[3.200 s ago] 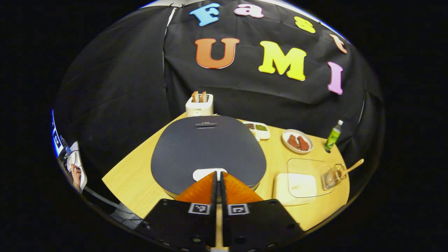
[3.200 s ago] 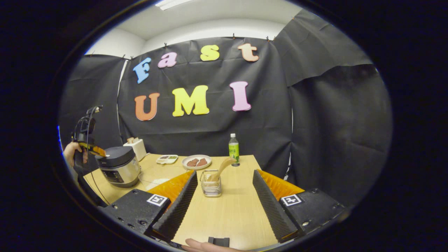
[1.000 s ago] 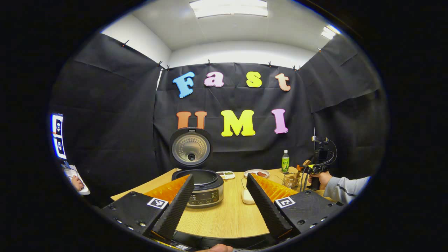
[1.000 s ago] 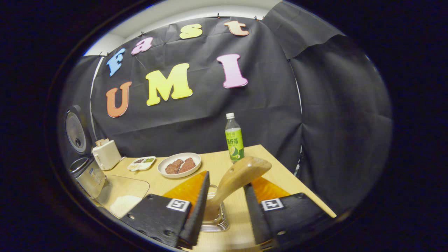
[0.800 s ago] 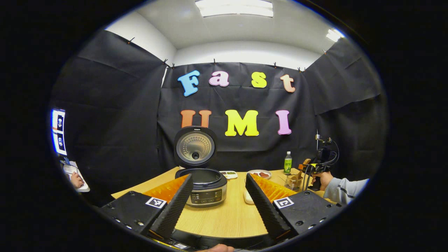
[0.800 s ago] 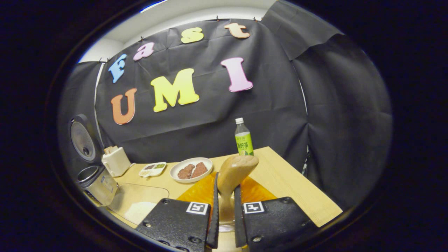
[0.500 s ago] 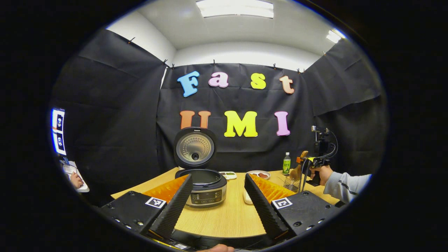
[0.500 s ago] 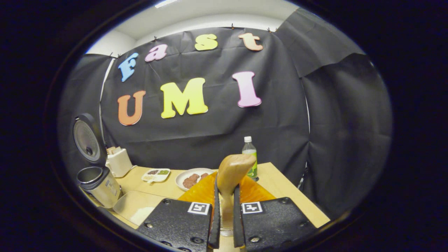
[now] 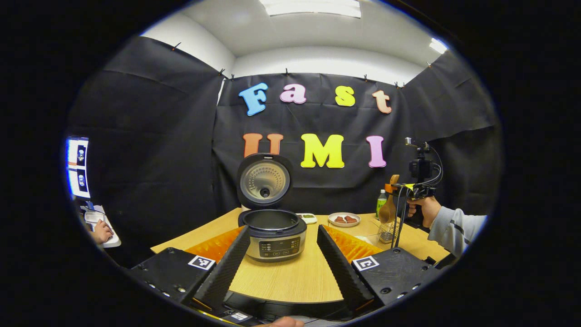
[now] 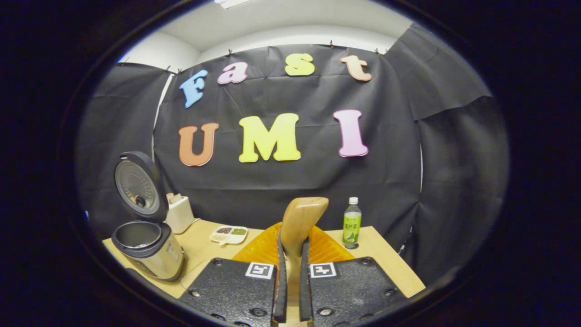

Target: Close the left gripper, press the button to open the rice cooker; take a wooden spoon from the chopstick holder with the right hand, scoop a spoonful of rice and pour it into the rice cooker, then put the wooden spoon back into the chopstick holder.

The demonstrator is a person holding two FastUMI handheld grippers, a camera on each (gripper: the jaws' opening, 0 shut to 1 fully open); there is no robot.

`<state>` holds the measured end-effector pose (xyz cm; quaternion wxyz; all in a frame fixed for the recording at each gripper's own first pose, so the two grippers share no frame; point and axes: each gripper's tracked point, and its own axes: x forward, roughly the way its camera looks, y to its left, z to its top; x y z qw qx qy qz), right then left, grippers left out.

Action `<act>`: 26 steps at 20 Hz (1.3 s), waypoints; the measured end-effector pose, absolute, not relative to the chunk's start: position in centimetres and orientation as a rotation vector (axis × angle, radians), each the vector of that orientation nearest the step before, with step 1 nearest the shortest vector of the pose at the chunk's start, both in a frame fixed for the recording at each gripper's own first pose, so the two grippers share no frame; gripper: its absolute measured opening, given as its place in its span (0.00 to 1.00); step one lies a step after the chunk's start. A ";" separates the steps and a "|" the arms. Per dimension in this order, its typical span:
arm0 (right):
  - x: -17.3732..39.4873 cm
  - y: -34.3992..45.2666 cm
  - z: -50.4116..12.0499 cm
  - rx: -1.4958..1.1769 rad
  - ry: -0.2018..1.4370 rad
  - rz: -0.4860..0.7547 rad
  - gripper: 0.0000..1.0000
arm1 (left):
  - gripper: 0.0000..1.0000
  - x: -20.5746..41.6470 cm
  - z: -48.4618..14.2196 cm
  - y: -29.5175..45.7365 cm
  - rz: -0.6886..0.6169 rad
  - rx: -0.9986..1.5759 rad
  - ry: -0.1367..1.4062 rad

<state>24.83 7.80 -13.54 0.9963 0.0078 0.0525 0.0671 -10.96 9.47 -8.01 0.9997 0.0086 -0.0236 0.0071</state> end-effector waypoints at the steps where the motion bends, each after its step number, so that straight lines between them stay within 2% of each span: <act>1: 24.8 8.8 -13.8 0.013 0.112 0.144 0.15 | 0.95 -11.0 -7.9 9.7 0.012 0.013 -0.050; 9: 26.7 14.9 -20.3 0.007 0.206 0.155 0.14 | 0.95 -10.5 -8.7 10.7 0.015 0.001 -0.030; 13: 27.6 15.4 -24.7 -0.101 0.271 0.116 0.14 | 0.95 -10.3 -8.9 10.6 0.009 -0.007 -0.024; 18: 26.2 15.3 -26.7 -0.133 0.308 0.136 0.14 | 0.95 -9.7 -9.4 10.3 -0.005 -0.012 -0.010; 26: 22.4 20.4 -27.2 0.132 0.458 0.266 0.14 | 0.95 -9.8 -9.1 10.3 -0.006 -0.024 -0.019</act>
